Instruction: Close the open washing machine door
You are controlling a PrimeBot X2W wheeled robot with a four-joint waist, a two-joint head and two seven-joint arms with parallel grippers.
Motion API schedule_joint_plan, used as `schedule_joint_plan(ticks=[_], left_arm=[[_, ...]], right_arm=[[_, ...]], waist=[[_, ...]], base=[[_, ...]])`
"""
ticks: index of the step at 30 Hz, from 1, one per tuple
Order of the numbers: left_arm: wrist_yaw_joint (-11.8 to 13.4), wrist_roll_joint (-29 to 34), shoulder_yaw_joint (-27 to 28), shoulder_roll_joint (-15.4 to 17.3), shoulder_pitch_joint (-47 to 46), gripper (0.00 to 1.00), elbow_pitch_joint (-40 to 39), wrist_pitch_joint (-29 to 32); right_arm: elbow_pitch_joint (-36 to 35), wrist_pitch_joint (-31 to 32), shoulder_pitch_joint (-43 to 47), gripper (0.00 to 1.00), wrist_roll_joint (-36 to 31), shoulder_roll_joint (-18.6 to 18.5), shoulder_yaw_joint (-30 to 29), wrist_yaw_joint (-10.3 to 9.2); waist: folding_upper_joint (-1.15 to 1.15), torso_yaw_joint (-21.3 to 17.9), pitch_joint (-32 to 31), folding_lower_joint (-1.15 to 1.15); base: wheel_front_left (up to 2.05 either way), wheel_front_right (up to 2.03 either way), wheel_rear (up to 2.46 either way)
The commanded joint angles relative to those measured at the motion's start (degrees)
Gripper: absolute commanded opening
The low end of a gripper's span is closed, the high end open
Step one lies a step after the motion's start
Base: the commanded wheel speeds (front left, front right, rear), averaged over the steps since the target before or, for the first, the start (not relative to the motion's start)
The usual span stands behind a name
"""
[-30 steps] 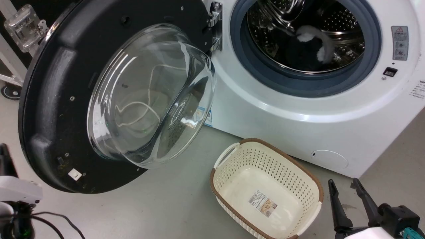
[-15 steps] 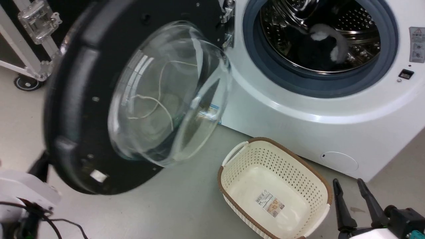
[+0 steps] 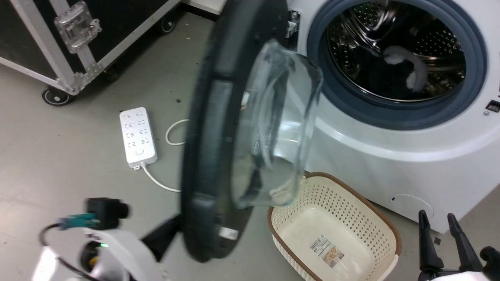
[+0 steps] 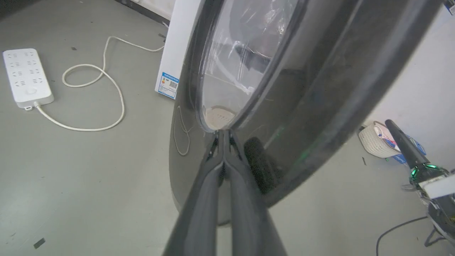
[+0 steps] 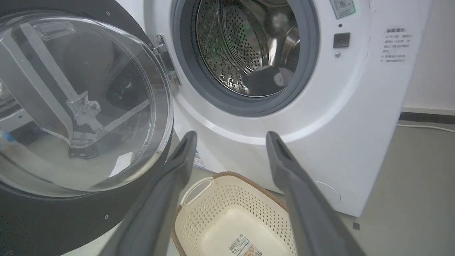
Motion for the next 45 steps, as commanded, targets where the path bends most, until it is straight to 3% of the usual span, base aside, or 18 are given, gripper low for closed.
schedule_joint_plan(ticks=[1, 5, 6, 10, 23, 27, 34, 45], left_arm=[[-0.6, -1.6, -3.4, 0.5, -1.0, 0.0, -0.6, -0.2], [-0.8, -3.5, -11.2, 1.3, -5.0, 0.0, 0.1, -0.6], [-1.0, -5.3, -17.1, 1.7, -8.8, 0.0, 0.7, -1.4], [-1.2, -7.5, -24.2, 2.2, -14.2, 0.0, 1.9, -2.9], [-1.2, -8.1, -38.9, -1.6, -32.7, 0.0, 11.6, -12.0], [-1.2, -7.6, -40.9, -2.7, -37.1, 0.0, 15.4, -14.4], [-1.2, -3.9, -42.6, -6.7, -46.7, 0.0, 29.1, -18.6], [3.3, 1.8, -39.3, -12.3, -59.7, 0.0, 49.0, -27.1]], right_arm=[[0.2, -0.7, 0.4, 1.0, 0.8, 0.0, -0.6, 0.05], [0.9, -1.2, 0.0, 1.0, 1.3, 0.0, -1.0, 0.05], [1.2, -1.5, -0.3, 1.0, 1.9, 0.0, -1.2, 0.05], [1.8, -2.0, -0.5, 1.0, 2.8, 0.0, -1.7, 0.06], [1.8, -2.0, -2.2, 1.0, 3.2, 0.0, -3.0, 0.06], [1.7, -2.0, -2.6, 1.0, 3.5, 0.0, -2.7, 0.06], [1.5, -2.0, -3.9, 1.0, 4.6, 0.0, -1.7, 0.06], [2.0, -2.0, -6.0, 1.0, 7.0, 0.0, -0.2, 0.06]], waist=[[0.0, 0.2, -0.1, 0.0], [0.0, -0.7, 0.1, 0.0], [0.0, -2.4, 0.5, 0.0], [0.0, -5.5, 1.1, 0.0], [0.0, -18.8, 3.9, 0.0], [0.0, -21.8, 4.9, 0.0], [0.0, -28.5, 7.8, 0.0], [0.0, -36.5, 12.7, 0.0]], base=[[0.0, 0.0, 0.0], [0.0, 0.0, 0.0], [0.0, 0.0, 0.0], [0.0, 0.0, 0.0], [0.0, 0.0, 0.0], [0.0, 0.0, 0.0], [0.0, 0.0, 0.0], [0.0, 0.0, 0.0]])
